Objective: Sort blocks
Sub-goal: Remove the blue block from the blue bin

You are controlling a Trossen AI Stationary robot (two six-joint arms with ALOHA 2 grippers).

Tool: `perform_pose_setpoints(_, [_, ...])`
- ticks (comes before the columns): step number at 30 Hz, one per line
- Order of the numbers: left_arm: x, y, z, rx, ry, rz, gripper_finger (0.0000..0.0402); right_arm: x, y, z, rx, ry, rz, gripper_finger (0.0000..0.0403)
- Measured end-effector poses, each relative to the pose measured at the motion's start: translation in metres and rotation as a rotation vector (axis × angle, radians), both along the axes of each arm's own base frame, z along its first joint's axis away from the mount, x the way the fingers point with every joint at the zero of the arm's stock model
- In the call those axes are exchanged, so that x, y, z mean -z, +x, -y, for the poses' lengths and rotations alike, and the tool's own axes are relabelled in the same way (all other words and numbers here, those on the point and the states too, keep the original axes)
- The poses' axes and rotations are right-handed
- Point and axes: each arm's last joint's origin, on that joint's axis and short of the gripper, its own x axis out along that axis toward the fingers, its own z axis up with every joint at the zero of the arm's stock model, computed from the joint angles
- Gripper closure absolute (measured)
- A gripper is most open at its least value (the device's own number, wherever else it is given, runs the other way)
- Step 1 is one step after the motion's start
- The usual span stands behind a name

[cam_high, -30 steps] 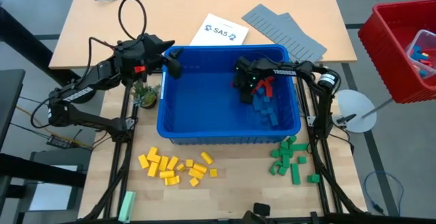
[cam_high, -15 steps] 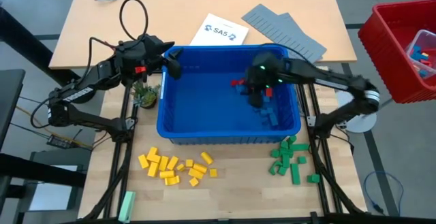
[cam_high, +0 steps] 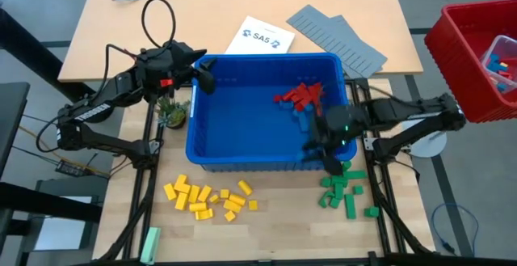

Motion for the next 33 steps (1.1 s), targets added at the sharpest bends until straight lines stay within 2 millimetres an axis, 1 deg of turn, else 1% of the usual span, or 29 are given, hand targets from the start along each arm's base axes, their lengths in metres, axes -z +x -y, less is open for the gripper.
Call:
perform_pose_setpoints(3, [0.000, 0.000, 0.000, 0.000, 0.000, 0.001, 0.0199, 0.008, 0.000, -0.022, -0.054, 0.022, -0.072, 0.0289])
perform_pose_setpoints(6, [0.000, 0.000, 0.000, 0.000, 0.001, 0.003, 0.0199, 0.019, 0.001, -0.042, -0.083, -0.005, -0.148, 0.0289])
perform_pose_setpoints(9, [0.000, 0.000, 0.000, 0.000, 0.001, 0.004, 0.0199, 0.028, -0.002, -0.060, -0.112, -0.052, -0.216, 0.0289])
perform_pose_setpoints(11, [-0.001, 0.000, 0.000, 0.000, 0.002, 0.007, 0.0199, 0.036, -0.005, -0.068, -0.113, -0.112, -0.283, 0.0289])
perform_pose_setpoints(14, [-0.001, 0.000, 0.000, 0.000, 0.003, 0.008, 0.0199, 0.049, -0.017, -0.077, -0.081, -0.213, -0.422, 0.0289])
perform_pose_setpoints(18, [-0.001, 0.000, 0.000, 0.000, 0.003, 0.008, 0.0199, 0.065, -0.024, -0.091, -0.090, -0.243, -0.439, 0.0289])
perform_pose_setpoints(21, [-0.001, 0.000, 0.000, 0.000, 0.003, 0.008, 0.0199, 0.078, -0.024, -0.097, -0.084, -0.216, -0.415, 0.0289])
perform_pose_setpoints(23, [-0.001, 0.000, 0.000, 0.000, 0.003, 0.008, 0.0199, 0.090, -0.023, -0.099, -0.069, -0.206, -0.413, 0.0289])
perform_pose_setpoints(25, [-0.001, 0.000, 0.000, 0.000, 0.002, 0.008, 0.0199, 0.104, -0.023, -0.100, -0.049, -0.209, -0.407, 0.0289])
perform_pose_setpoints(28, [-0.001, 0.000, 0.000, 0.000, 0.002, 0.007, 0.0199, 0.118, -0.022, -0.098, -0.014, -0.233, -0.369, 0.0289])
perform_pose_setpoints(31, [-0.001, 0.000, 0.000, 0.000, 0.002, 0.007, 0.0199, 0.124, -0.022, -0.096, 0.028, -0.277, -0.338, 0.0289])
perform_pose_setpoints(33, [0.000, 0.000, 0.000, -0.002, 0.002, 0.005, 0.0199, 0.123, -0.022, -0.095, 0.048, -0.301, -0.319, 0.0289])
